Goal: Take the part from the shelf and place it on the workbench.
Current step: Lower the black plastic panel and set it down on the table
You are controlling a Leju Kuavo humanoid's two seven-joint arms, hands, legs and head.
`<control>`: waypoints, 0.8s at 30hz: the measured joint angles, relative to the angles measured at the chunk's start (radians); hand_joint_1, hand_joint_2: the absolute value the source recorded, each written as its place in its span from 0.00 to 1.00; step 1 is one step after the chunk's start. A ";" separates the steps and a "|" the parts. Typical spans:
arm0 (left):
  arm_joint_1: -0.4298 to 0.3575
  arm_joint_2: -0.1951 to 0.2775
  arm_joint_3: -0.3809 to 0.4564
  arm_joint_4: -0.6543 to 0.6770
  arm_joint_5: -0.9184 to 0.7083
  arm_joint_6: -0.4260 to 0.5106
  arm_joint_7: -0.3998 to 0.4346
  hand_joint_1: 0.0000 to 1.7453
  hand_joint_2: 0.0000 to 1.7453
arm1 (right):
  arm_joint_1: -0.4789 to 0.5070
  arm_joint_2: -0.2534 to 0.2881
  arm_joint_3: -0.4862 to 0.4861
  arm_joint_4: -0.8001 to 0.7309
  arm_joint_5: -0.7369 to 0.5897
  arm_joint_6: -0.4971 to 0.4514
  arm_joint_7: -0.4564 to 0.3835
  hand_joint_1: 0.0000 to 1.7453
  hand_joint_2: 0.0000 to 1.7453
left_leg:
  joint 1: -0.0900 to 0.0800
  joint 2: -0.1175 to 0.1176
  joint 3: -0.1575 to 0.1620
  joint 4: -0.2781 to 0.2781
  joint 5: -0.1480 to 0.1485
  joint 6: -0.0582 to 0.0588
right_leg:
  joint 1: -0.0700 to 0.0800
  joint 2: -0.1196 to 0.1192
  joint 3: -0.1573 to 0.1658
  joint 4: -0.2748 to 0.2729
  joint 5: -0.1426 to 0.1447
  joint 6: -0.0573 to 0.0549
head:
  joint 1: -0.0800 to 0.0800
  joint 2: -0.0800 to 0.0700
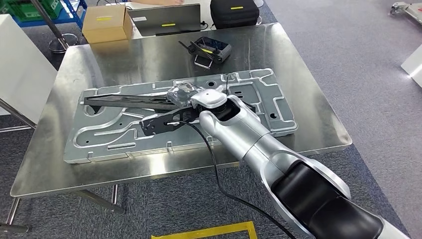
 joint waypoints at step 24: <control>0.000 -0.002 -0.002 0.000 0.029 0.005 -0.013 0.00 0.00 | 0.044 0.004 0.007 0.000 0.038 -0.045 -0.002 1.00 1.00 | -0.010 -0.003 0.156 -0.274 0.091 0.031 | 0.012 0.002 -0.040 0.014 0.029 0.018 | 0.000 0.000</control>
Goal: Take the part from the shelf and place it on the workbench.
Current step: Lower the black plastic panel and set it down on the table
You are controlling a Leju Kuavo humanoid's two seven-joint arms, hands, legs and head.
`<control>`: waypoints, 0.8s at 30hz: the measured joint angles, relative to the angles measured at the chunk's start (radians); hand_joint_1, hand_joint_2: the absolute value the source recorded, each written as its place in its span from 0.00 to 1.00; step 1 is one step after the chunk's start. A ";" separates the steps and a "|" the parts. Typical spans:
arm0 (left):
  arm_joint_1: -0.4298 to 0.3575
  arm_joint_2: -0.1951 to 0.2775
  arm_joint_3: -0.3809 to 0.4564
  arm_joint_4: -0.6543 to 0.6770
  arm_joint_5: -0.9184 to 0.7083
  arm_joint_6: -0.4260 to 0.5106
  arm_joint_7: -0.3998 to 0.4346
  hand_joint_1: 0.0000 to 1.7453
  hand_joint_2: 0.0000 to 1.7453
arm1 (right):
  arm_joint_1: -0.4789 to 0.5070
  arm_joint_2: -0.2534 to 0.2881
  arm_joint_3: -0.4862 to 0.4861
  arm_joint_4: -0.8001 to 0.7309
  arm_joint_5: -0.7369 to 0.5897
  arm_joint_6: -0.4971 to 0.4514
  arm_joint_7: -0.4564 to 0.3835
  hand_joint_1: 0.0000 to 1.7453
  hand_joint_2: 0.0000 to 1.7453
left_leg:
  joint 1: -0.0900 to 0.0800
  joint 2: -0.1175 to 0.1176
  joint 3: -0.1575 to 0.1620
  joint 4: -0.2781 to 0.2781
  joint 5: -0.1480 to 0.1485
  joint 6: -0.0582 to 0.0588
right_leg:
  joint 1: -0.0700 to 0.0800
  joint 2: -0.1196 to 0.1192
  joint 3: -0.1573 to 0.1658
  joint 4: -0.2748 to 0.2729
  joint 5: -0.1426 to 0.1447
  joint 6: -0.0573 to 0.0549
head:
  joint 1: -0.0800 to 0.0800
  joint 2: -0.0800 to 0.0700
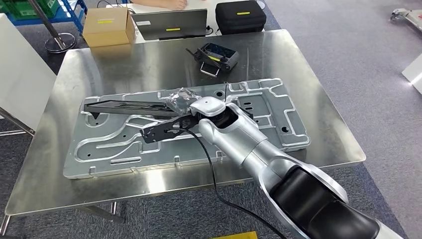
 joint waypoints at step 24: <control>0.000 0.005 -0.008 0.000 0.014 0.011 -0.014 0.00 0.00 | 0.005 0.003 -0.006 0.014 0.009 0.036 -0.049 0.00 1.00 | 0.010 0.002 -0.036 -0.010 0.054 0.025 | -0.007 -0.001 -0.077 0.229 -0.114 0.028 | 0.000 0.000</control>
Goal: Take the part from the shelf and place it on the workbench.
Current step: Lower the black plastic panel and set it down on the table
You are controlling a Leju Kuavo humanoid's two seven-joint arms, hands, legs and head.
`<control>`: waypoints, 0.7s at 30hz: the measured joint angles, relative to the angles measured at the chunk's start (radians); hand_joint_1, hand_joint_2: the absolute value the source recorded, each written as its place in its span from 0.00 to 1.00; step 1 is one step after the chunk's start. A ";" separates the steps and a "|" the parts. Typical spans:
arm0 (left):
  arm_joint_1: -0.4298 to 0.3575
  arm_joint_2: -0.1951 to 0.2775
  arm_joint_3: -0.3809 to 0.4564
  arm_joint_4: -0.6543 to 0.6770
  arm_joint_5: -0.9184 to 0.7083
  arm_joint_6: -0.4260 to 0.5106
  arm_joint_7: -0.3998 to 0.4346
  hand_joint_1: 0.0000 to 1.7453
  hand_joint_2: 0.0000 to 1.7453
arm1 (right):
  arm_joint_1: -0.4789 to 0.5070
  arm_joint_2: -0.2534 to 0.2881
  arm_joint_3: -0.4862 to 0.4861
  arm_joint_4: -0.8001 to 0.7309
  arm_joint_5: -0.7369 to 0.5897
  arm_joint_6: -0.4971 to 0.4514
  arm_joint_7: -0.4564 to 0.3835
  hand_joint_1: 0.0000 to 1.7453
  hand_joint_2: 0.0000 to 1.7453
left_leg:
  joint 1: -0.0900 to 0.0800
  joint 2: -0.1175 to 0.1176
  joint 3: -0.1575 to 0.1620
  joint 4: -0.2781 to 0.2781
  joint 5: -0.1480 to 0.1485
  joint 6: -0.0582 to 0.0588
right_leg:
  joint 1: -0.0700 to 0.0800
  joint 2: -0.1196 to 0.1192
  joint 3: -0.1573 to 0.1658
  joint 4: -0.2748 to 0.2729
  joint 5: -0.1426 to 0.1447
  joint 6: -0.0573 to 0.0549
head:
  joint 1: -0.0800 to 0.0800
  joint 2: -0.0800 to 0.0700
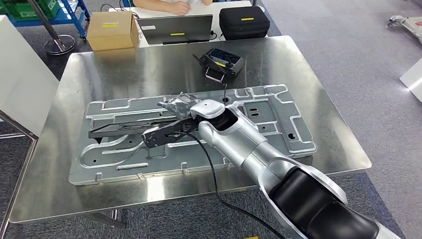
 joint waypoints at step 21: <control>0.000 0.005 -0.002 0.000 0.025 -0.022 -0.015 0.00 0.00 | 0.073 0.013 -0.132 -0.154 -0.360 -0.034 -0.118 0.00 1.00 | -0.004 -0.004 0.003 0.007 -0.010 -0.030 | 0.003 0.003 0.121 -0.246 0.092 -0.019 | 0.000 0.000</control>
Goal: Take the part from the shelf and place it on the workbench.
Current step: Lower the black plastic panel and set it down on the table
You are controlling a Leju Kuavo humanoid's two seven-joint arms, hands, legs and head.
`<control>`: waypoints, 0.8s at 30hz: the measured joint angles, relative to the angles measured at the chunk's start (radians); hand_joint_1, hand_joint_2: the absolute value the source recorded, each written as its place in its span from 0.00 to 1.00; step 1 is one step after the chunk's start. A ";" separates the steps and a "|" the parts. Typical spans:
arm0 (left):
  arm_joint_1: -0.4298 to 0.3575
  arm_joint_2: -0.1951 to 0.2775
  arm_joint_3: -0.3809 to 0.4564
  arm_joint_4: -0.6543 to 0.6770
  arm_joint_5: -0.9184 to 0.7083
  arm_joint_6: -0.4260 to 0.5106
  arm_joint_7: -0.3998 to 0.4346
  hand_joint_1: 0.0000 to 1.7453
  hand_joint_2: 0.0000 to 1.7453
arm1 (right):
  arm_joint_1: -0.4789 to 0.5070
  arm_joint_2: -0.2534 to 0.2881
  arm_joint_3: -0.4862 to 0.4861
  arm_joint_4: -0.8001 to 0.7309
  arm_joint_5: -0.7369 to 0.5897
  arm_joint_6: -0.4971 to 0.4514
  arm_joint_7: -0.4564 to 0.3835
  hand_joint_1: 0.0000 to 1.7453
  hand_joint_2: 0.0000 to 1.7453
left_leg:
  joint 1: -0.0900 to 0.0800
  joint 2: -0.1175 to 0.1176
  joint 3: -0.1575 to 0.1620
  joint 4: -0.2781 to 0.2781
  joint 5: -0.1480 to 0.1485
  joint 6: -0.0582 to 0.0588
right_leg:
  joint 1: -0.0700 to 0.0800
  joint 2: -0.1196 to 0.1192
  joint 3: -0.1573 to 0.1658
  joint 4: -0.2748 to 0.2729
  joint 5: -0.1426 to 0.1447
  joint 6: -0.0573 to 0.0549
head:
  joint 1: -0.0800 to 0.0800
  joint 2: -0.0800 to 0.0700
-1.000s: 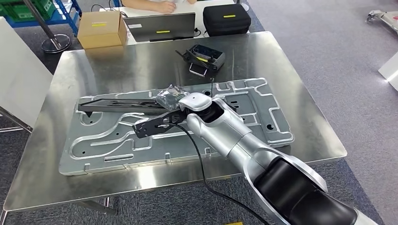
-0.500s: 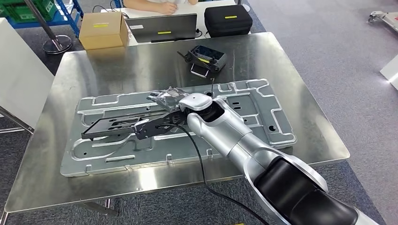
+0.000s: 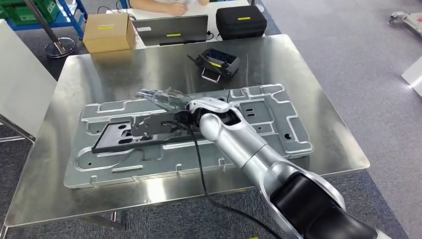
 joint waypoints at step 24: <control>0.018 -0.020 -0.020 0.002 0.057 0.002 -0.049 0.00 0.00 | 0.548 -0.115 -0.503 -1.097 -0.536 -0.419 -0.206 0.00 0.00 | 0.007 0.003 -0.102 0.273 -0.147 -0.017 | -0.008 -0.016 0.011 -0.003 -0.005 -0.018 | 0.000 0.000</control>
